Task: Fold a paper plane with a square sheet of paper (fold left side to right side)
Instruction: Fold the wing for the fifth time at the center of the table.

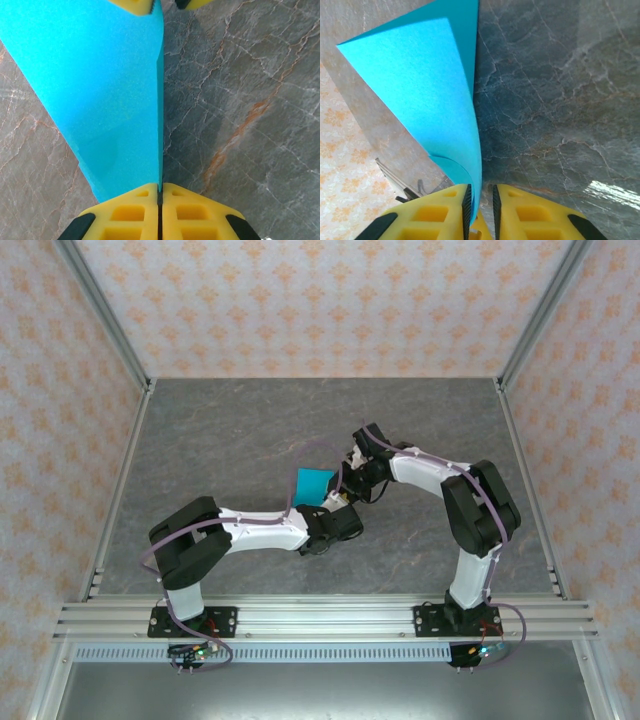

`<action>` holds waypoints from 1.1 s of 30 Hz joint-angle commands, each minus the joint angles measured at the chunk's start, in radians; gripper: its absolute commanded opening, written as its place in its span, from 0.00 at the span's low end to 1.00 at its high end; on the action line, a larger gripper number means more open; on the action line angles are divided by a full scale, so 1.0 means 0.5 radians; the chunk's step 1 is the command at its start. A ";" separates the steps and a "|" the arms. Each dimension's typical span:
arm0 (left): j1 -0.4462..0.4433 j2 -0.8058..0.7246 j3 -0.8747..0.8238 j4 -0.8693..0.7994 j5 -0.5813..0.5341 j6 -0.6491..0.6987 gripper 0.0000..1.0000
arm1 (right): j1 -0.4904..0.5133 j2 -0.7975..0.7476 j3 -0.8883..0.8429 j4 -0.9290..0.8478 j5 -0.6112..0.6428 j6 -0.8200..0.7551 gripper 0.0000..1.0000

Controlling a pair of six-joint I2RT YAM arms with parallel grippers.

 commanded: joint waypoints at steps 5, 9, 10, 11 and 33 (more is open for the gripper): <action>-0.017 -0.025 0.015 0.061 0.017 -0.032 0.06 | -0.011 -0.201 0.086 -0.119 0.371 -0.138 0.41; -0.013 -0.068 0.024 0.107 0.063 -0.015 0.07 | -0.068 -0.413 0.029 -0.192 0.674 -0.179 0.47; -0.012 -0.081 0.024 0.119 0.086 -0.007 0.07 | -0.083 -0.470 0.002 -0.203 0.737 -0.187 0.48; -0.007 -0.094 0.025 0.137 0.110 -0.002 0.06 | -0.107 -0.537 -0.033 -0.209 0.802 -0.191 0.51; 0.404 -0.135 -0.053 0.634 1.122 -0.134 0.07 | -0.245 -0.757 -0.445 -0.015 0.716 -0.253 0.64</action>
